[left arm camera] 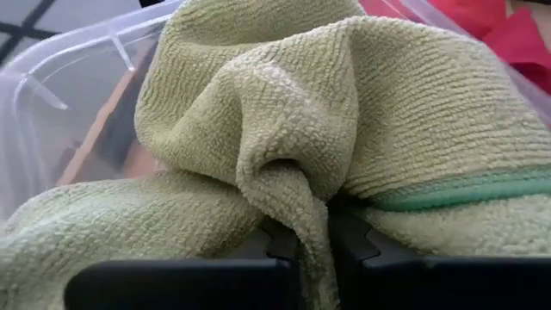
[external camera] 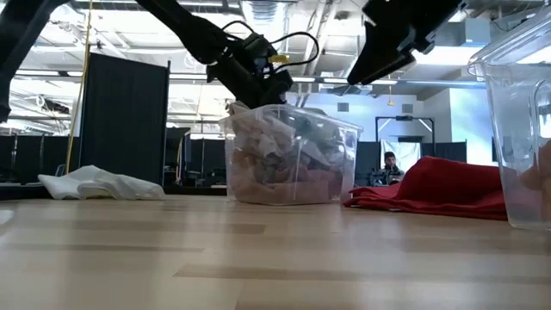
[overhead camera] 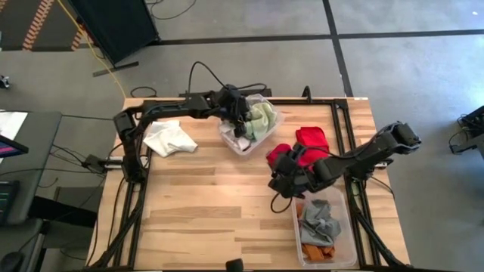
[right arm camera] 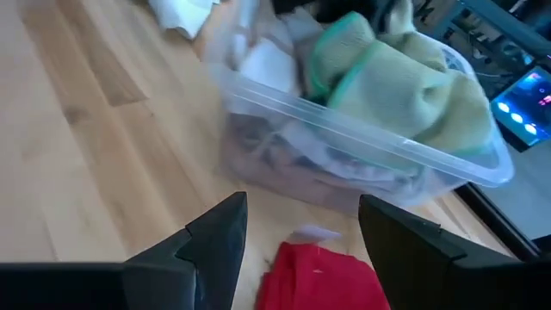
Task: Sort towels by color in basket
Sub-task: Put the green towel into the top transparent bin, then put the left red towel into the bottom transparent bin
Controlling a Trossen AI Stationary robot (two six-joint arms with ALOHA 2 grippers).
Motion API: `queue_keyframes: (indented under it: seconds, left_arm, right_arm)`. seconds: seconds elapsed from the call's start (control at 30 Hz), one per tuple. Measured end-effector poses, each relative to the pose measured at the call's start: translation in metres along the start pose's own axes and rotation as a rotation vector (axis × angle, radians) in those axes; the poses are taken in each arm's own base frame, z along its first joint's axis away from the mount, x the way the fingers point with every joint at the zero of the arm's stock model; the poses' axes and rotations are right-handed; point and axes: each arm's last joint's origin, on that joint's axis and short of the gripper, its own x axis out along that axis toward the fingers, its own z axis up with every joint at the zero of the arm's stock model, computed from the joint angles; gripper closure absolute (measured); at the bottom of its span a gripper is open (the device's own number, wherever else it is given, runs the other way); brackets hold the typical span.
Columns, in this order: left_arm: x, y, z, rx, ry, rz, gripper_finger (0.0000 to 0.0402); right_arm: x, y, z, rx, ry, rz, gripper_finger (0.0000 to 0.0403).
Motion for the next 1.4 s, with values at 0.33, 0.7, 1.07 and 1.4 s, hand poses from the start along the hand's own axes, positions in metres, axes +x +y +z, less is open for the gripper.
queue_keyframes:
  seconds: [0.33,0.7,1.07,1.4]
  left_arm:
    - [-0.047,-0.015,0.021,0.028,-0.049,-0.004,0.0279]
    - [-0.106,-0.043,0.036,0.083,-0.08,-0.039,0.0215]
    - [-0.146,-0.086,0.036,0.205,-0.06,-0.135,0.0216]
    - [-0.138,-0.159,0.008,0.329,0.102,-0.296,0.0216]
  right_arm:
    - [0.009,-0.007,0.003,-0.01,0.01,-0.032,0.0148]
    - [0.011,-0.032,-0.003,-0.071,0.128,-0.114,0.0148]
    - [0.013,-0.068,-0.008,0.004,0.454,0.036,0.0148]
    - [0.022,-0.075,-0.015,-0.014,0.67,0.178,0.0148]
